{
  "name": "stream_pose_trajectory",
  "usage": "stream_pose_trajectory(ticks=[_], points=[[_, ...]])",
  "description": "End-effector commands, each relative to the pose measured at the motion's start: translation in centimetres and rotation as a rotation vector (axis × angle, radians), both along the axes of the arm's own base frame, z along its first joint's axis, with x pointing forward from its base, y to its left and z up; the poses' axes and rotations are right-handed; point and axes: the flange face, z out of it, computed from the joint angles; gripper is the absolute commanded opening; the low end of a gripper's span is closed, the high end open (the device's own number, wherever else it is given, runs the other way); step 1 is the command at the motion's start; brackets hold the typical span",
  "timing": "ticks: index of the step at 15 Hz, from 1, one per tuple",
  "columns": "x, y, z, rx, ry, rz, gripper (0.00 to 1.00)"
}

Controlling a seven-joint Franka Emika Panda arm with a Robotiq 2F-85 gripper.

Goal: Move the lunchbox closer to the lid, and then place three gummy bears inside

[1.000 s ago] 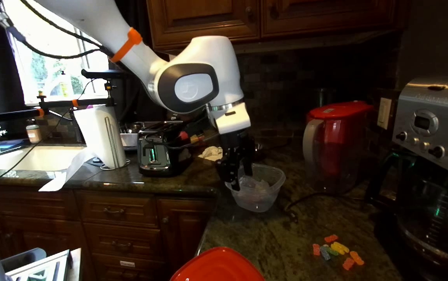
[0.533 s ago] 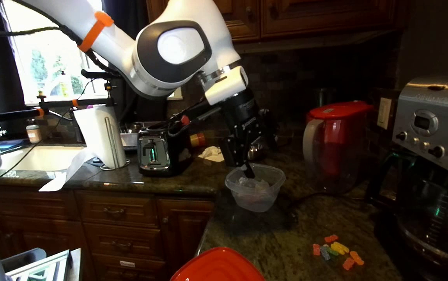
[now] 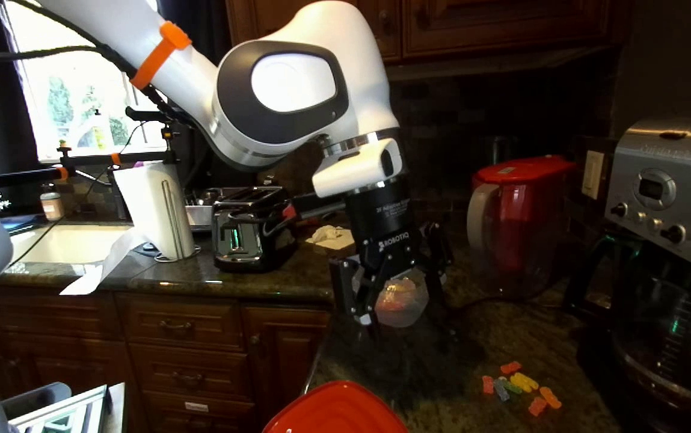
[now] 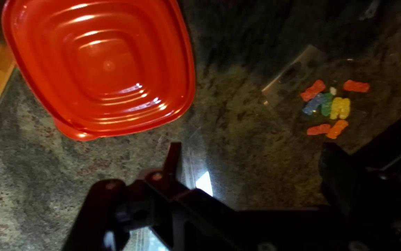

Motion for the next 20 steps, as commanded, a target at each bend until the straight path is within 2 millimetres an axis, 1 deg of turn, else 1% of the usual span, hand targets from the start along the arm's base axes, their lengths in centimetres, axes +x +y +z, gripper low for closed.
stream_pose_trajectory(ticks=[1, 2, 4, 6, 7, 9, 11, 13, 15, 17, 19, 20], points=[[1.0, -0.5, -1.6, 0.054, 0.029, 0.006, 1.00], [0.3, -0.4, -0.9, 0.024, 0.023, 0.001, 1.00], [0.7, -0.5, -1.4, 0.036, 0.033, 0.004, 1.00], [0.8, -0.4, -1.5, 0.039, 0.034, 0.005, 1.00], [1.4, -1.0, -1.2, 0.053, 0.020, -0.020, 1.00], [2.7, -2.4, -0.4, 0.100, 0.040, 0.041, 1.00], [4.6, -3.9, -0.2, 0.131, 0.085, 0.027, 1.00], [6.8, -5.0, -0.2, 0.161, 0.108, -0.001, 1.00], [9.2, -5.4, -0.9, 0.204, 0.113, -0.033, 1.00], [11.5, -5.3, -2.7, 0.244, 0.074, -0.079, 1.00], [12.6, -5.7, -4.5, 0.278, 0.084, -0.095, 1.00], [12.2, -6.1, -4.6, 0.303, 0.087, -0.091, 1.00]])
